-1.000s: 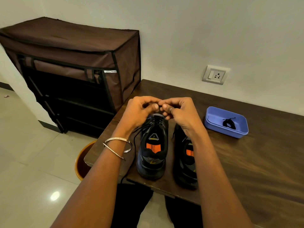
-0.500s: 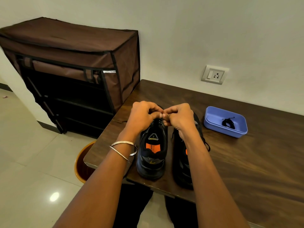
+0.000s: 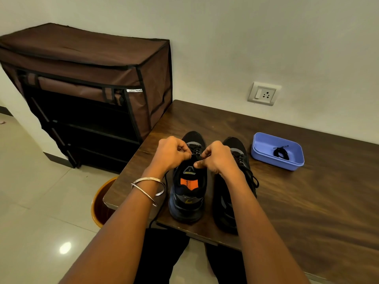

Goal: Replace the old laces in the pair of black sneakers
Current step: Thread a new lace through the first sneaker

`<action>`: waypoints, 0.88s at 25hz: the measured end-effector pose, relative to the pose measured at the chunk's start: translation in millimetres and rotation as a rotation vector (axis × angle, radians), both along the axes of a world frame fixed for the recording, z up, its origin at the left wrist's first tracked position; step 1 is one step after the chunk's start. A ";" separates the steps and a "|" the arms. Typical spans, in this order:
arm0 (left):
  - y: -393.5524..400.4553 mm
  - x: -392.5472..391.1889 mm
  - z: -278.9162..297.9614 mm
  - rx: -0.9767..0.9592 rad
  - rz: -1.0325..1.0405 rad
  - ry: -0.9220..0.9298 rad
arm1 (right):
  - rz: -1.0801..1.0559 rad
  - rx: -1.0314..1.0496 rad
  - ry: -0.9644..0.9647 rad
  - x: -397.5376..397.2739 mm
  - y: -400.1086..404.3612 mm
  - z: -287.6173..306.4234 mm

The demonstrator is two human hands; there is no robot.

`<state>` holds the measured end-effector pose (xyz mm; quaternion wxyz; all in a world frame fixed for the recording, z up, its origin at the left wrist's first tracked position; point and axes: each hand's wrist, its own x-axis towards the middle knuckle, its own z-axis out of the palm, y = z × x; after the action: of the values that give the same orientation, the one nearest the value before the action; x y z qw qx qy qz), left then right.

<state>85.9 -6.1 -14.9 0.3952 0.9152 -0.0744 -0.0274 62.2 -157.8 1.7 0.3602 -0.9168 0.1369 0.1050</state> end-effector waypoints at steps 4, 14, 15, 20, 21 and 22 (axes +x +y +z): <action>-18.6 -1.1 -0.2 0.097 0.025 0.055 | -0.002 0.000 0.006 -3.8 2.4 -7.0; -36.5 0.0 -4.5 0.089 0.175 0.127 | -0.079 0.203 -0.029 -5.8 -7.0 -13.0; -35.2 -0.5 -5.7 0.072 0.179 0.128 | -0.075 0.207 -0.025 -5.3 -7.2 -13.4; -25.4 -1.1 -9.8 -0.108 0.160 0.198 | -0.018 0.198 0.027 -4.0 -11.5 -8.7; -24.4 -1.8 -9.9 -0.138 0.162 0.213 | -0.005 0.191 0.034 -3.4 -12.0 -7.2; -24.5 -2.2 -10.2 -0.156 0.172 0.220 | 0.009 0.181 0.039 -3.0 -12.3 -6.2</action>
<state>83.8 -30.6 -25.2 0.4717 0.8762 0.0461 -0.0876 59.2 -170.1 -4.5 0.4381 -0.8790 0.1299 0.1365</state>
